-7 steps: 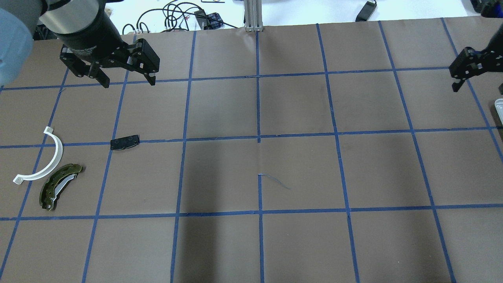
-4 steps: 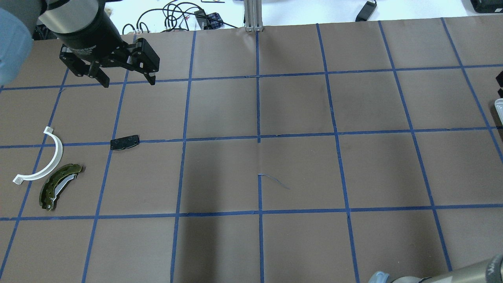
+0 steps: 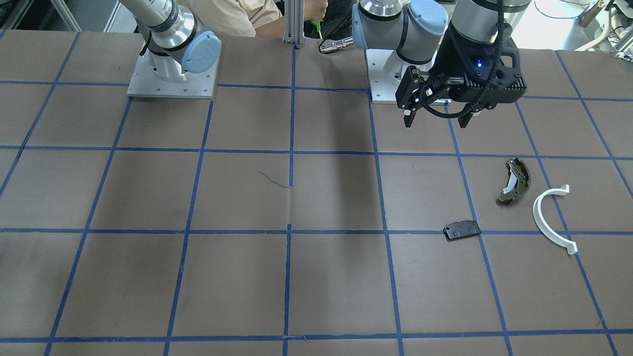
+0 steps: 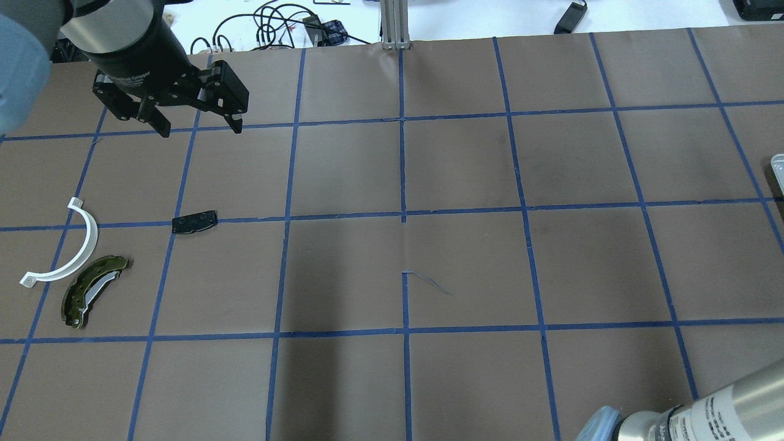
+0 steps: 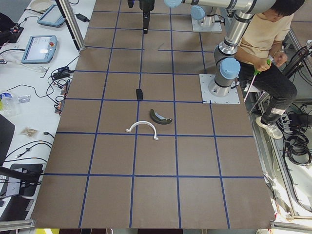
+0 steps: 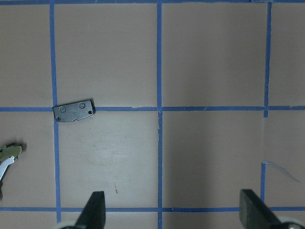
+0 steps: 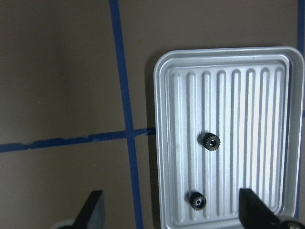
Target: Place bearing gear from tray to pile
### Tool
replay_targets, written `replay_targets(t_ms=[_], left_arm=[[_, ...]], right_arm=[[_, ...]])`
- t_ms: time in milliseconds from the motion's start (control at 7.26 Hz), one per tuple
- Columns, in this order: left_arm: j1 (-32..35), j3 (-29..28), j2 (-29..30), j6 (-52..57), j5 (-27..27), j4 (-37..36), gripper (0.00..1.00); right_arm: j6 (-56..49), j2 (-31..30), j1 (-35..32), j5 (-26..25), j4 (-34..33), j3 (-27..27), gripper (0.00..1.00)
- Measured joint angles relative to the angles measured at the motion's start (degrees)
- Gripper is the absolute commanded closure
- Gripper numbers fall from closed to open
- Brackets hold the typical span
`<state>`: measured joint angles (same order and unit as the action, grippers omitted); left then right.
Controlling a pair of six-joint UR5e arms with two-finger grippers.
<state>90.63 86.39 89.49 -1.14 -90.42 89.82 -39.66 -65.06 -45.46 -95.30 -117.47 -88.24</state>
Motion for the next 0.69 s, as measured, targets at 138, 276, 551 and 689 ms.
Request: replay_targets(t_ms=[138,276,551,689], left_arm=[[0.1,0.0,0.0,0.0,0.0,0.0,0.0],[0.1,0.0,0.0,-0.1,0.1,0.0,0.0],[0.2,0.0,-0.1,-0.1,0.1,0.0,0.0],[0.2,0.0,0.0,-0.1,0.1,0.0,0.0]], right_arm=[[-0.1,2.1,1.1,0.5,-1.5,0.2,0.1],[-0.2,4.0,1.7,0.7,-3.1,0.9,0.13],[-0.2,8.2,2.1,0.8,-4.2,3.5,0.18],[-0.3,9.8,2.3,0.8,-4.3,4.6,0.22]])
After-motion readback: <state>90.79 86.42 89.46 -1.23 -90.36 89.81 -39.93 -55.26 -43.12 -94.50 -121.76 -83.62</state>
